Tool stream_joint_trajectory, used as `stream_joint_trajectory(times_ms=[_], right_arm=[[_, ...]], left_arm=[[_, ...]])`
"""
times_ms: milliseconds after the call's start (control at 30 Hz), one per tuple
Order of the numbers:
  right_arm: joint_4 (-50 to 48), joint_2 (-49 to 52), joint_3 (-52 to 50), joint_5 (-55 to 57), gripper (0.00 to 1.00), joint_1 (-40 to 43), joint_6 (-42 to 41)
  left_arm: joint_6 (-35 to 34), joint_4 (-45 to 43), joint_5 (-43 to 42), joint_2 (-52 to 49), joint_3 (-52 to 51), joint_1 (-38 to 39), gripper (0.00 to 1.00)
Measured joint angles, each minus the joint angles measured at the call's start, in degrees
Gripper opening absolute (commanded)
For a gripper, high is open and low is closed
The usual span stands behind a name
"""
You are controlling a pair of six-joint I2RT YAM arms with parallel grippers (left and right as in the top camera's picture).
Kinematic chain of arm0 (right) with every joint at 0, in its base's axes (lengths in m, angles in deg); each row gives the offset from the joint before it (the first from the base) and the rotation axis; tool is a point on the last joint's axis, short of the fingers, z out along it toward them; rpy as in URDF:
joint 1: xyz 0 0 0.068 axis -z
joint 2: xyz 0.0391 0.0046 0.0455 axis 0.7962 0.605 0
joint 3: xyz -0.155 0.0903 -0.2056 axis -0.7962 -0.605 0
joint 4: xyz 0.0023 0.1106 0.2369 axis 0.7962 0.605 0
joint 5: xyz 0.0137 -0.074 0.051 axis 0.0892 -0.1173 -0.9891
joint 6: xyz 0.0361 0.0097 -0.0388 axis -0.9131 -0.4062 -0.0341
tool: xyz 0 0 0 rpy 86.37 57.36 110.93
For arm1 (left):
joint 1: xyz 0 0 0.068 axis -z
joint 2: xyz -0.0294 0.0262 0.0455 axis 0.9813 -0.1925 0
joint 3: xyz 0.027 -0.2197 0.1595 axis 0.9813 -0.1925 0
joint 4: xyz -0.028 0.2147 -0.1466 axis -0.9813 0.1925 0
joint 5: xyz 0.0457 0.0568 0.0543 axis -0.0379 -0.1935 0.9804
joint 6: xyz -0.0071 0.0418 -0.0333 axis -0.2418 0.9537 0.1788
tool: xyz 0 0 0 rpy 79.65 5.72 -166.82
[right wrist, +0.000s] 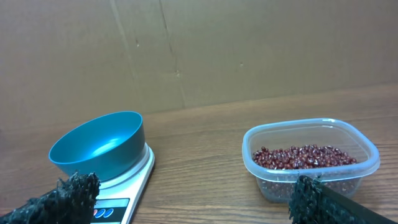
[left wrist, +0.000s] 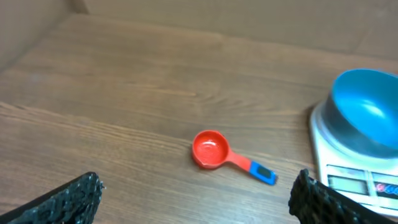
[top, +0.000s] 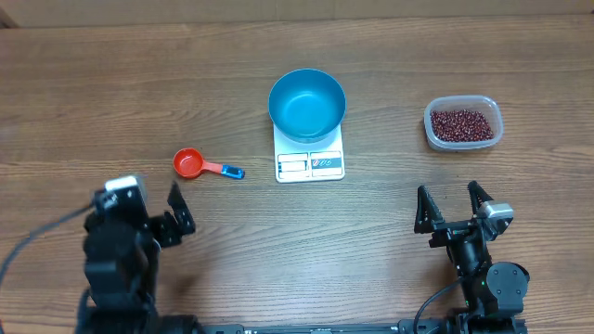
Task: Scoop item into bowl and weigh 150g on scale
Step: 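Move the left gripper forward over the red scoop's cup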
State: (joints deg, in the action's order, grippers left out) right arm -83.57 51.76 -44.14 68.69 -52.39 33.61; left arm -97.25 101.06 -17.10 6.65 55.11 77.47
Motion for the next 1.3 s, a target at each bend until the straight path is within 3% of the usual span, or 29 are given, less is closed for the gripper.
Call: stream_joint_trajectory(times_ms=[133, 367, 600, 733, 1033, 1300], right_arm=[[0.0, 0.0, 0.0, 0.0, 1.0, 0.0, 0.0], [0.0, 0.0, 0.0, 0.0, 1.0, 0.0, 0.0], [0.0, 0.0, 0.0, 0.0, 1.0, 0.0, 0.0], [0.0, 0.0, 0.0, 0.0, 1.0, 0.0, 0.0], [0.0, 0.0, 0.0, 0.0, 1.0, 0.0, 0.0], [0.0, 0.0, 0.0, 0.0, 1.0, 0.0, 0.0]], left_arm=[[-0.4, 2.3, -5.4, -5.6, 6.0, 0.0, 1.0], [-0.5, 3.1, -19.2, -10.5, 6.6, 0.0, 0.97], [-3.3, 1.2, -22.4, -14.6, 6.7, 0.0, 0.91], [-12.5, 2.0, -16.8, -18.0, 6.7, 0.1, 0.9], [-40.2, 3.1, -0.3, -31.3, 6.7, 0.1, 0.76], [-51.5, -6.4, 3.0, -47.2, 6.7, 0.1, 0.69]])
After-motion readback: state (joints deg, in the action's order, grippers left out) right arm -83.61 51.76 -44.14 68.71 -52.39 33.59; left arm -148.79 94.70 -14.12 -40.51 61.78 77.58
